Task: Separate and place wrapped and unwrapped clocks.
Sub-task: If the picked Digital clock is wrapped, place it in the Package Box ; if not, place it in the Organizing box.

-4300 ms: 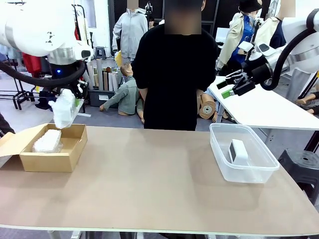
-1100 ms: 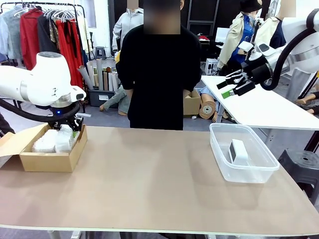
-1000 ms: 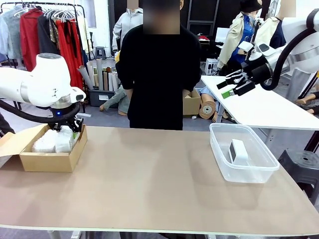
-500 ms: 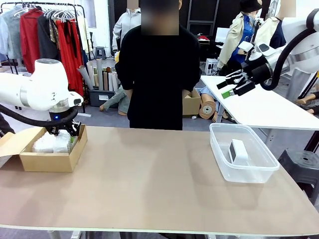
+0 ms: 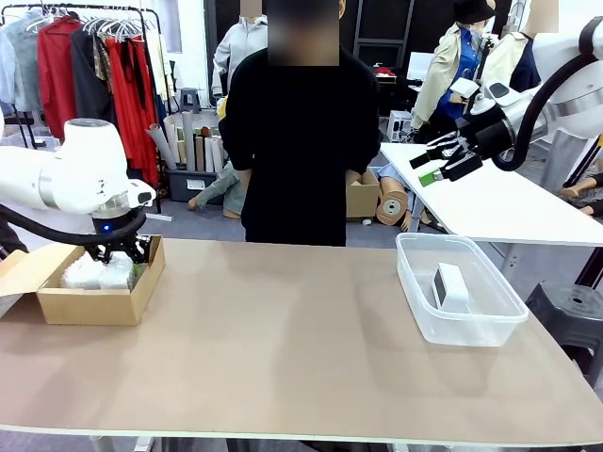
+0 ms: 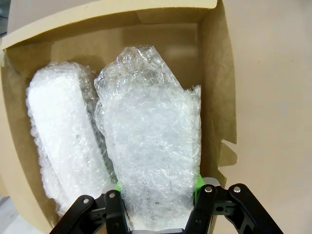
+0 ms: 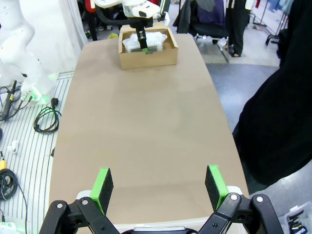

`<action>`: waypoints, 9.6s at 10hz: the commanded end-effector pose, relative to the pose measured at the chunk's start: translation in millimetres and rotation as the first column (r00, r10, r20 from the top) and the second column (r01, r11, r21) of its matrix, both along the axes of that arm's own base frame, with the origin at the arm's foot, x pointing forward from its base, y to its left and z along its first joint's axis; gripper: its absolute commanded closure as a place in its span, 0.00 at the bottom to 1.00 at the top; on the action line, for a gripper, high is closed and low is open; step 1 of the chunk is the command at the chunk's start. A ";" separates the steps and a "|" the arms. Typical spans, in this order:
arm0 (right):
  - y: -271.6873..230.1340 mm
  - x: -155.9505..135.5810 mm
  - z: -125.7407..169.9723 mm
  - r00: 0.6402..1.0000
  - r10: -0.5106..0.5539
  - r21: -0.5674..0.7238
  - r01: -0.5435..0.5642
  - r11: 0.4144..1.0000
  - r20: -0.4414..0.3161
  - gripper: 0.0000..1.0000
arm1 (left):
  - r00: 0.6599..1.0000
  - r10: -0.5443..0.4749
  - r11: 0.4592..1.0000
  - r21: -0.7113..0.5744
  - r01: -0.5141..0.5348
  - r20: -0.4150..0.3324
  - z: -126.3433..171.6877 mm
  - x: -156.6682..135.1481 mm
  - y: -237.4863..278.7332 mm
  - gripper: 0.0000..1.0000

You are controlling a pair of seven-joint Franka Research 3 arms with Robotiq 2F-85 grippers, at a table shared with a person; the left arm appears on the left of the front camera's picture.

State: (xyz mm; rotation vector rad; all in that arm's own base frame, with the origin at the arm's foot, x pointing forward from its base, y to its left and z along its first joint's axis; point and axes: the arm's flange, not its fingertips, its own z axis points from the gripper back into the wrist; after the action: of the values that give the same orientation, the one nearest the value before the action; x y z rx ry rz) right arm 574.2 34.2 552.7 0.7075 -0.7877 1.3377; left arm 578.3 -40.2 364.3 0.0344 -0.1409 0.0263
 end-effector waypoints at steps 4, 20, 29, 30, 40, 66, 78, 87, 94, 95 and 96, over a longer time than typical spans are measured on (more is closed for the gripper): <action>0.3 -0.2 2.3 1.000 -0.002 0.000 0.002 1.000 0.006 0.00 | 1.000 -0.004 1.000 -0.021 0.004 -0.007 -7.2 5.0 8.2 1.00; 0.3 -0.2 2.3 1.000 -0.002 0.000 0.002 1.000 0.006 0.00 | 0.999 0.026 0.999 0.028 -0.027 0.033 33.1 11.3 -15.0 0.00; 0.3 -0.2 2.3 1.000 -0.002 0.000 0.002 1.000 0.006 0.00 | 0.999 0.004 1.000 0.012 -0.005 0.035 32.5 12.7 -13.7 0.00; 0.3 -0.2 2.3 1.000 -0.002 0.000 0.002 1.000 0.006 0.00 | 0.999 0.004 1.000 0.012 -0.005 0.035 32.5 12.7 -13.7 0.00; 0.3 -0.2 2.3 1.000 -0.002 0.000 0.002 1.000 0.006 0.00 | 0.938 -0.325 0.926 -0.241 0.291 -0.120 67.6 -2.7 -30.8 0.00; 0.3 -0.2 2.3 1.000 -0.002 0.000 0.002 1.000 0.006 0.00 | -0.051 -0.805 -0.072 -0.012 0.997 0.591 179.6 -25.3 -36.3 0.00; 0.3 -0.2 2.3 1.000 -0.002 0.000 0.002 1.000 0.006 0.00 | -0.172 -0.710 -0.081 0.163 0.983 0.682 200.6 -13.9 23.0 0.00; 0.3 -0.2 2.3 1.000 -0.002 0.000 0.002 1.000 0.006 0.00 | -0.162 -0.720 -0.075 0.157 0.985 0.675 206.6 -9.0 22.6 0.00; 0.3 -0.2 2.3 1.000 -0.002 0.000 0.002 1.000 0.006 0.00 | -0.162 -0.720 -0.075 0.157 0.985 0.675 206.6 -9.0 22.6 0.00; 0.3 -0.2 2.3 1.000 -0.002 0.000 0.002 1.000 0.006 0.00 | -0.162 -0.720 -0.075 0.157 0.985 0.675 206.6 -9.0 22.6 0.00; 0.3 -0.2 2.3 1.000 -0.002 0.000 0.002 1.000 0.006 0.00 | -0.162 -0.720 -0.075 0.157 0.985 0.675 206.6 -9.0 22.6 0.00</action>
State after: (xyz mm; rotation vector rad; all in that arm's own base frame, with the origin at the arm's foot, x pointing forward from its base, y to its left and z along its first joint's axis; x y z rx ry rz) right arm 574.2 34.2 552.7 0.7076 -0.7877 1.3377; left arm 568.8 -18.9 570.1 -0.6039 -0.8133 -1.5564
